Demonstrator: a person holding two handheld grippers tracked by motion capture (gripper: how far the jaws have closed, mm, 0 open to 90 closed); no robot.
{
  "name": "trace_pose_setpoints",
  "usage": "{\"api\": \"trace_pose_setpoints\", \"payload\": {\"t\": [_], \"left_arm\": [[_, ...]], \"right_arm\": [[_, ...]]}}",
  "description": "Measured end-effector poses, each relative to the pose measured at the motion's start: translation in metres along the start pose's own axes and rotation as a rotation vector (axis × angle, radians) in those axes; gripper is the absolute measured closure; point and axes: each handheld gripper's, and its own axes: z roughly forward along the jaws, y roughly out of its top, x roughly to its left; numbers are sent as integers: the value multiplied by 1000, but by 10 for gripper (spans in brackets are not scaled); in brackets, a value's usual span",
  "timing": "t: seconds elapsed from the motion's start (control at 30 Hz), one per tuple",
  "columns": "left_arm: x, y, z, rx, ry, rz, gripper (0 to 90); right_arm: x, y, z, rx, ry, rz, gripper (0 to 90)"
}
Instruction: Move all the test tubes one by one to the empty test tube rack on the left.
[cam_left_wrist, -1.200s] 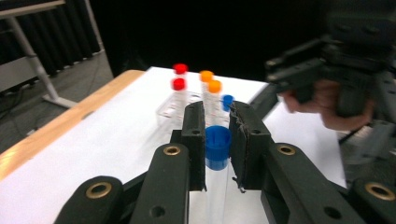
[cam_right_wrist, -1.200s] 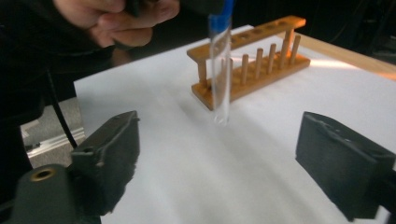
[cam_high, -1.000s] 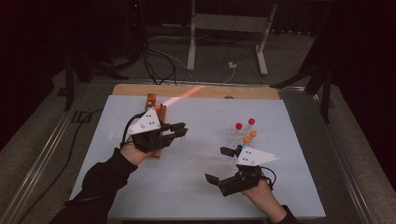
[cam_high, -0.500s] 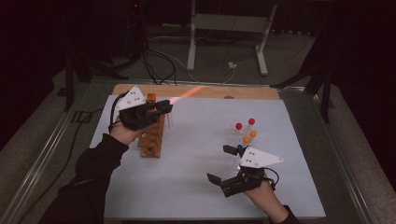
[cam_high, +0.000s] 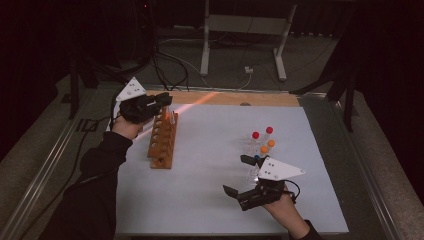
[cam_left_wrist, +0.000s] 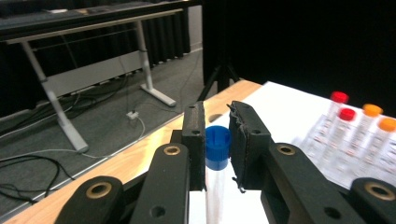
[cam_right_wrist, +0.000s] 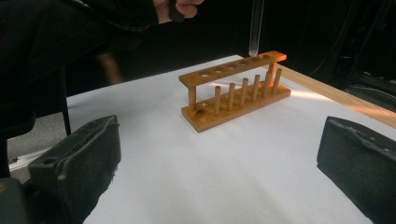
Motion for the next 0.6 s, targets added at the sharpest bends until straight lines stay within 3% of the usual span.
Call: {"api": "trace_pose_setpoints", "payload": {"t": [0.27,0.6], "left_arm": [[29,-3,8,21,71,-36,782],[58,-17,29,53,151,-69,782]], "right_arm": [[-1,0,-2,-7,5,6,0],[-1,-1,-1,-1,14,9,0]]}}
